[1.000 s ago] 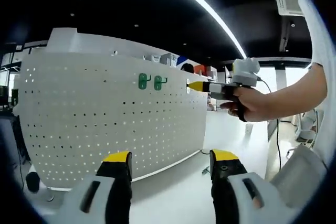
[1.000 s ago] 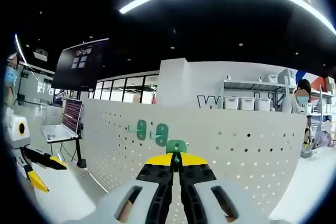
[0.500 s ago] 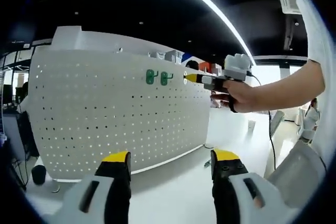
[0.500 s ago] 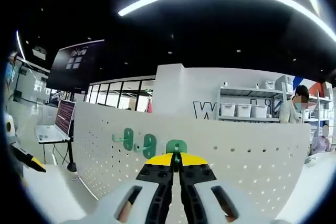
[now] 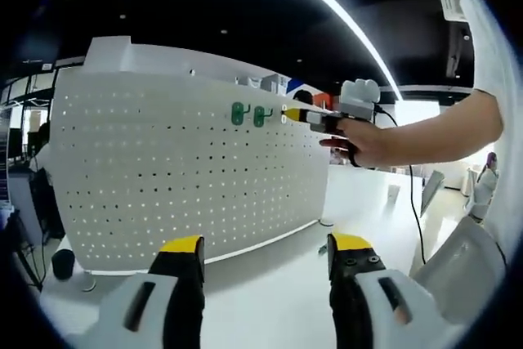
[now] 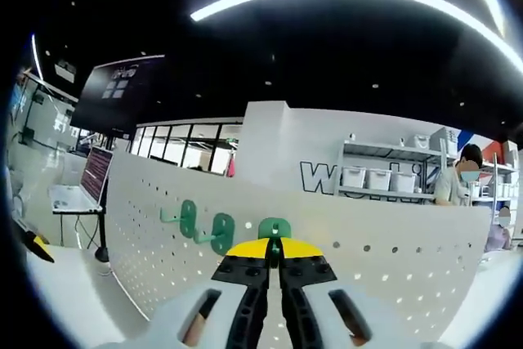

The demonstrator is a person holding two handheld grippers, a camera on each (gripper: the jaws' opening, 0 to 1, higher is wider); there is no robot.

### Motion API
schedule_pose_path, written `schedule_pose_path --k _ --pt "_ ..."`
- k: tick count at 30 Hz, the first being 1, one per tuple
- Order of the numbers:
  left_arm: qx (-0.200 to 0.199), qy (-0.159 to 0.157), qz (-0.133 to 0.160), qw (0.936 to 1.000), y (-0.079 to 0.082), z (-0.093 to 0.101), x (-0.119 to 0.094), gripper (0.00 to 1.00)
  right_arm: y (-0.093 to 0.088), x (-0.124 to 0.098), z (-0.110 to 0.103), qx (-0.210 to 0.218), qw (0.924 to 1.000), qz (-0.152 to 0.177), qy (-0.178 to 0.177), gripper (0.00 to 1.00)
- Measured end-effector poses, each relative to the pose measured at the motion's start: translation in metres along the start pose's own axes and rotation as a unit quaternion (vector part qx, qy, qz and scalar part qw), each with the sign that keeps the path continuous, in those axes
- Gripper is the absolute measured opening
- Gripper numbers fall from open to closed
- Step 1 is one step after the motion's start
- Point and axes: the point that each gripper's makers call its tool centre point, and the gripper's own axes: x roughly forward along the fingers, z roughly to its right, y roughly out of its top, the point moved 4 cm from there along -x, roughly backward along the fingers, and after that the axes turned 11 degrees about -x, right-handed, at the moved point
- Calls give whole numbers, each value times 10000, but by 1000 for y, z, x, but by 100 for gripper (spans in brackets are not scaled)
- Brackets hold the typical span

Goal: Insert the hook assembly into the mounting plate slot until the hook locks in place.

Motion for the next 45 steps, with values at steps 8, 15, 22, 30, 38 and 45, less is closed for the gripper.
schedule_pose_path --k 8,15,22,30,38,45 --pt "30 64 -52 10000 -1 -4 -1 63 -3 6 0 27 10000 -13 17 1" --pt "55 73 -63 9999 0 -5 0 62 -7 9 -2 47 9999 -99 -40 1" --pt "40 57 -75 9999 0 -6 2 62 -8 11 -5 74 9993 -212 -283 1" --pt "23 18 -88 10000 -1 -4 2 62 -8 13 -9 132 9964 -350 -754 1" --pt "-14 42 -51 10000 -1 -5 1 61 -8 13 -10 304 9931 -515 -1012 1" --pt "-48 67 -35 10000 -2 -6 0 61 -8 14 -9 215 9935 -554 -967 2"
